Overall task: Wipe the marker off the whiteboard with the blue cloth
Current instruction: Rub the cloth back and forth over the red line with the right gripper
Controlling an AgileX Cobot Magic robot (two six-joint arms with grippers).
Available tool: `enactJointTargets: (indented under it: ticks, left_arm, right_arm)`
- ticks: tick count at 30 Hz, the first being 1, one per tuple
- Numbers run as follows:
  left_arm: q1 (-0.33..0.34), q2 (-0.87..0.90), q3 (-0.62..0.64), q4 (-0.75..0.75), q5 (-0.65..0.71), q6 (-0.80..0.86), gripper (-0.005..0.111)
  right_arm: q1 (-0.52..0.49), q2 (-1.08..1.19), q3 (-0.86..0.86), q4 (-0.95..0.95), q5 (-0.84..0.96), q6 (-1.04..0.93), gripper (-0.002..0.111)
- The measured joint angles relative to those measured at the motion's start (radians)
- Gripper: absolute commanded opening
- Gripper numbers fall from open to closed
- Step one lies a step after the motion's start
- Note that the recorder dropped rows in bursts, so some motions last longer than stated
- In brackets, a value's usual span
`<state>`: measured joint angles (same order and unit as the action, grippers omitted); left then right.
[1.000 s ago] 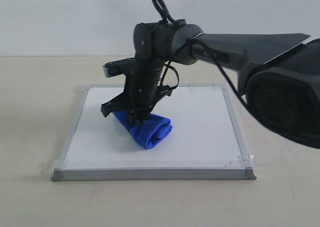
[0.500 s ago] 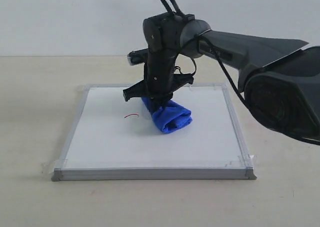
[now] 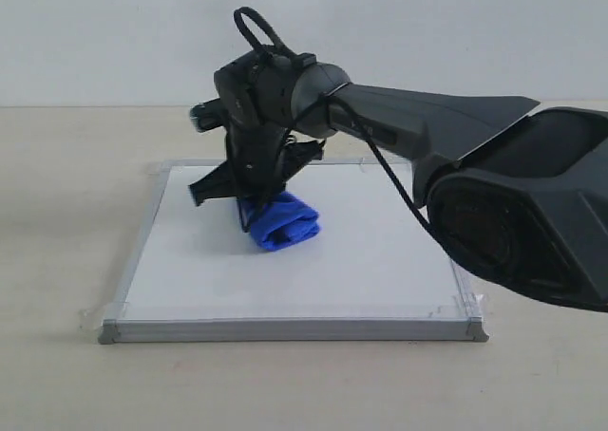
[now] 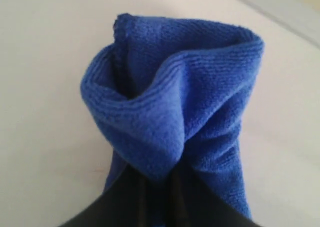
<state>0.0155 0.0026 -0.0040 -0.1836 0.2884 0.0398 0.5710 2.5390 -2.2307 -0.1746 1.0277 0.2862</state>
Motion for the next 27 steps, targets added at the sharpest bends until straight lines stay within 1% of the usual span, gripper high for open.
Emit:
enactJointTargets:
  ticks: [3,6,9,12,15,17,19,21,24,27]
  left_arm:
    - [0.000,0.000,0.000,0.000,0.000,0.000,0.004]
    - [0.000,0.000,0.000,0.000,0.000,0.000,0.004]
    - [0.000,0.000,0.000,0.000,0.000,0.000,0.004]
    - [0.000,0.000,0.000,0.000,0.000,0.000,0.004]
    - [0.000,0.000,0.000,0.000,0.000,0.000,0.004]
    - [0.000,0.000,0.000,0.000,0.000,0.000,0.004]
    - [0.000,0.000,0.000,0.000,0.000,0.000,0.004]
    - [0.000,0.000,0.000,0.000,0.000,0.000,0.004]
    - [0.000,0.000,0.000,0.000,0.000,0.000,0.004]
    - [0.000,0.000,0.000,0.000,0.000,0.000,0.004]
  right_arm:
    - [-0.039,-0.001,0.000,-0.095,0.065,0.029,0.000]
    - [-0.059,-0.002,0.000,-0.074,0.080,0.028,0.000]
    - [-0.059,-0.005,0.000,0.022,0.052,-0.068,0.000]
    - [-0.058,-0.005,0.000,0.175,-0.004,-0.229,0.000]
    - [-0.016,-0.001,0.002,0.317,-0.074,-0.377,0.000]
    - [0.009,0.002,0.002,0.345,-0.104,-0.401,0.000]
    - [0.021,0.002,0.002,0.311,-0.113,-0.352,0.000]
    - [0.026,0.002,0.002,0.241,-0.111,-0.247,0.000]
    - [0.039,0.002,0.002,0.077,-0.079,-0.092,0.000]
    - [0.047,0.002,0.000,-0.030,-0.026,-0.048,0.000]
